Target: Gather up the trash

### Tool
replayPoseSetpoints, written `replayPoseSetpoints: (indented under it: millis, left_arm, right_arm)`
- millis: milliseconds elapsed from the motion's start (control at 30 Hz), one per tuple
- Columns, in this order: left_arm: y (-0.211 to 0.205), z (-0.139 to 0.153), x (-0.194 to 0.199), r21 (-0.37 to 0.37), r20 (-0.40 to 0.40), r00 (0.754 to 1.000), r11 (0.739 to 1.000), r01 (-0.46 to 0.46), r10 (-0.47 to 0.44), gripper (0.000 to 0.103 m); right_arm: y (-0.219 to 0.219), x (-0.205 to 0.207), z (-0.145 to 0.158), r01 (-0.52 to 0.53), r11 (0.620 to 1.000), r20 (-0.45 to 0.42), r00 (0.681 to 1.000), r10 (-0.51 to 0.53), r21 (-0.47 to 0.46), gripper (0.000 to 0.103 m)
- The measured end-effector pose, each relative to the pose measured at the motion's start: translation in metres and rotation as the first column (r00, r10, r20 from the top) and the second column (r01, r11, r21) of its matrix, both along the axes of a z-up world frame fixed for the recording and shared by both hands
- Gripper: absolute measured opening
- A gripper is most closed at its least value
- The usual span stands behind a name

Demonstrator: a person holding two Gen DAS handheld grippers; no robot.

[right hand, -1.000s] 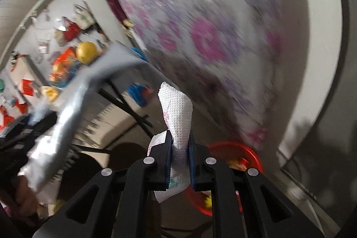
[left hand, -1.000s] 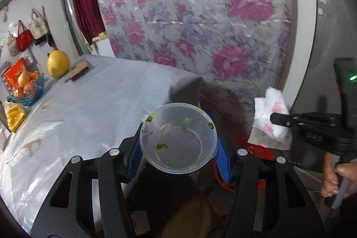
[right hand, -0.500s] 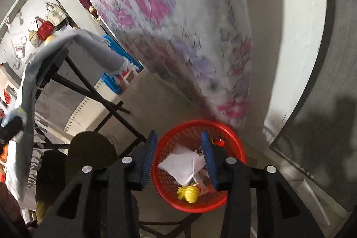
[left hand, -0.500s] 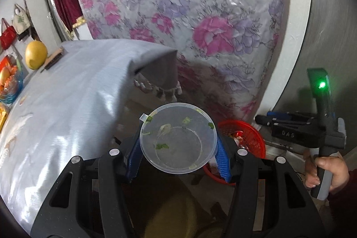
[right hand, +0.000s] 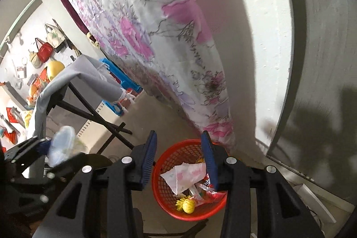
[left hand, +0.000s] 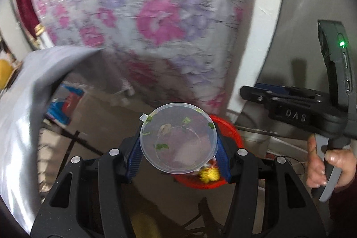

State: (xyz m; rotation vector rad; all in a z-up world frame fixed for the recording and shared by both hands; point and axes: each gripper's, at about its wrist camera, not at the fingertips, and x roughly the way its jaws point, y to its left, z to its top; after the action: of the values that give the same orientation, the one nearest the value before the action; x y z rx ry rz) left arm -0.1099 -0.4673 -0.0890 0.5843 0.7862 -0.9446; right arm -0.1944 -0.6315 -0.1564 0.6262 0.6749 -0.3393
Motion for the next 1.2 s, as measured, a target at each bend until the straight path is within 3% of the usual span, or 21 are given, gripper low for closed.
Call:
replayPoseSetpoints:
  millis: [33,133,200,400,767,1200]
  left_arm:
    - [-0.009,-0.002,-0.002,0.005,-0.010,1.000,1.000,0.020,-0.020,0.057]
    - [-0.020,-0.006,-0.001,0.016,-0.003,1.000,1.000,0.018,-0.018,0.077]
    - [-0.017,-0.003,0.000,-0.001,0.011,1.000,1.000,0.004,-0.004,0.082]
    - [-0.001,0.007,0.009,-0.022,0.017,0.999,0.999,-0.041,0.042,0.087]
    - [0.041,0.030,0.009,-0.057,0.102,0.987,0.991,-0.121,0.126,0.093]
    - [0.094,0.061,-0.007,-0.149,0.146,0.972,0.975,-0.164,0.186,0.096]
  right_arm:
    - [-0.001,-0.001,0.000,0.004,1.000,0.002,1.000,-0.004,0.001,0.041]
    - [-0.006,-0.006,0.002,0.012,1.000,0.015,1.000,-0.013,0.013,0.042]
    - [-0.006,-0.008,0.003,0.015,1.000,0.024,1.000,-0.015,0.014,0.042]
    - [0.000,-0.008,0.010,0.004,1.000,0.039,0.999,-0.004,0.010,0.042]
    - [0.032,0.004,0.038,-0.071,0.997,0.056,0.996,0.073,-0.035,0.047]
    - [0.074,-0.007,0.102,-0.108,0.979,0.060,0.991,0.119,-0.172,0.060]
